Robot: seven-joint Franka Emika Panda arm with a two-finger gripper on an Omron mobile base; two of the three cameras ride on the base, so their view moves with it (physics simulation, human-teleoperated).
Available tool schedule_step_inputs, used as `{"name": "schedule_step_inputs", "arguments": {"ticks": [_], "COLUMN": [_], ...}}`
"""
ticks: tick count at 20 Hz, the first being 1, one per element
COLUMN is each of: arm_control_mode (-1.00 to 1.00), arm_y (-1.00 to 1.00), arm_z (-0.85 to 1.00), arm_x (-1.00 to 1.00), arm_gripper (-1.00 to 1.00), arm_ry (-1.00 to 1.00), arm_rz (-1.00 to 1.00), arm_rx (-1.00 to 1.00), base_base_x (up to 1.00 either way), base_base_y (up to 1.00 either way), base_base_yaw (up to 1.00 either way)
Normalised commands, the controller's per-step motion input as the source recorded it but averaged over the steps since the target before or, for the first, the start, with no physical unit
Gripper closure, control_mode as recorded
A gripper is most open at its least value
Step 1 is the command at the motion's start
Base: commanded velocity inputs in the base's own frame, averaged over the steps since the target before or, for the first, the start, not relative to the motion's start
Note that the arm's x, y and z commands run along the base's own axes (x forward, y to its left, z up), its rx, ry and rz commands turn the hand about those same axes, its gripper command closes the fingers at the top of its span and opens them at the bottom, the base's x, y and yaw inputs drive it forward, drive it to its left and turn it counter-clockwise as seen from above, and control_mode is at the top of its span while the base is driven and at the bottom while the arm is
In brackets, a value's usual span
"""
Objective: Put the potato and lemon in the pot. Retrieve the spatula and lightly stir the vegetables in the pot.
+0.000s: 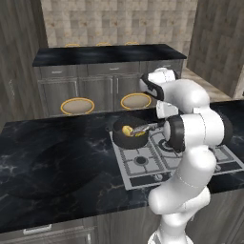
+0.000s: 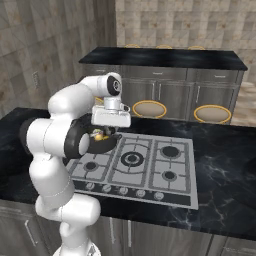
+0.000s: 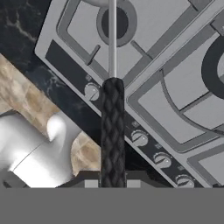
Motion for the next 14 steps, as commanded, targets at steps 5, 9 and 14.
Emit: {"name": "schedule_step_inputs", "arguments": {"ticks": [5,9,14], "arm_control_mode": [-1.00,-1.00,-1.00], "arm_y": [-0.14,-0.13,-0.01], "arm_z": [-0.03,-0.01,-0.22], "arm_x": [0.49,0.49,0.42], "arm_gripper": [1.00,1.00,1.00], "arm_ry": [0.09,0.06,0.19], "arm_rz": [-0.06,-0.06,-0.05], "arm_rx": [0.00,0.00,-0.02], "base_base_x": [0.00,0.00,0.00], "base_base_y": [0.00,0.00,0.00], "base_base_yaw": [0.00,0.00,0.00]}}
